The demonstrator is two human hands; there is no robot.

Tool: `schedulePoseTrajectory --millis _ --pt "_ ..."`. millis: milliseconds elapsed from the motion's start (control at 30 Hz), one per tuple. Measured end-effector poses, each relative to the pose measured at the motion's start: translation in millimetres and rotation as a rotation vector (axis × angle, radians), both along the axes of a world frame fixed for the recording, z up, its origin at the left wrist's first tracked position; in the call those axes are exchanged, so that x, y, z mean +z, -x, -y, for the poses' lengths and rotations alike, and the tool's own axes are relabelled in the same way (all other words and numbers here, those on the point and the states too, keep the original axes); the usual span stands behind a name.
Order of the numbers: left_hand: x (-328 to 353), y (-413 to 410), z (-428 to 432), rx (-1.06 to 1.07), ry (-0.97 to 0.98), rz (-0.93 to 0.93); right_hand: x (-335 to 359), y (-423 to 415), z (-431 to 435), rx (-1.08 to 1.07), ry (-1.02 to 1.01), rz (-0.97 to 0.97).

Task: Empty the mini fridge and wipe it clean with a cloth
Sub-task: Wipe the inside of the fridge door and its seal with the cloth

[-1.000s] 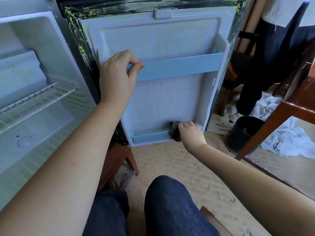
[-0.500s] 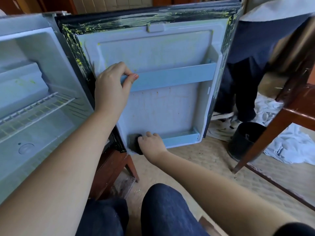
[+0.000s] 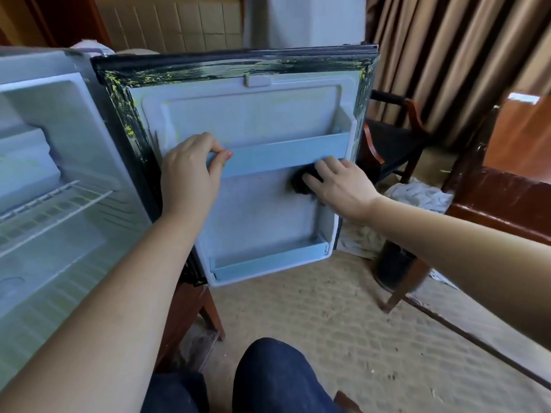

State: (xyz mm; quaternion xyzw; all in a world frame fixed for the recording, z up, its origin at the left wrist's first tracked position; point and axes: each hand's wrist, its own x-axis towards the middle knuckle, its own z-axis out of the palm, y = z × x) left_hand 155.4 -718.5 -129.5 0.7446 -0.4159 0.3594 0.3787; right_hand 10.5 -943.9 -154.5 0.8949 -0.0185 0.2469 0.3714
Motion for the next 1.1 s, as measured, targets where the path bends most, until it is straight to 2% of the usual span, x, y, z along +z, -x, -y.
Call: schedulePoseTrajectory --millis 100,167,233,400,500,600,667,733,867,933,1000,1100 --pt "0 0 -3 -0.005 -0.003 0.001 -2 1 16 0.248 0.188 0.102" --pt "0 0 -4 -0.011 -0.005 0.006 -12 3 24 0.281 0.290 0.119" --pt "0 0 -3 -0.011 -0.007 0.012 -28 4 27 0.143 0.318 0.082" --pt "3 0 -1 -0.008 -0.042 0.002 -53 -5 2 -0.367 0.329 -0.161" --pt "5 -1 -2 -0.013 -0.072 -0.009 -89 -8 -8 -0.437 0.347 -0.364" --pt "6 -2 -4 -0.013 -0.080 -0.020 -119 -3 -16 -0.421 0.169 -0.546" --pt "6 -2 -6 -0.013 -0.081 -0.029 -121 2 -16 -0.346 0.108 -0.583" --pt "6 -2 -7 -0.019 -0.080 -0.039 -105 1 -6 -0.188 0.073 -0.513" --pt "5 -1 -4 -0.012 -0.071 -0.042 -36 -3 11 -0.063 0.188 -0.194" --pt "5 0 -2 0.002 -0.068 -0.051 -11 -8 14 -0.065 0.236 -0.080" --pt "5 -1 -1 0.007 -0.077 -0.046 -11 -11 12 -0.103 0.235 -0.068" --pt "6 -1 -3 0.012 -0.084 -0.040 -57 -12 1 -0.230 0.131 -0.190"
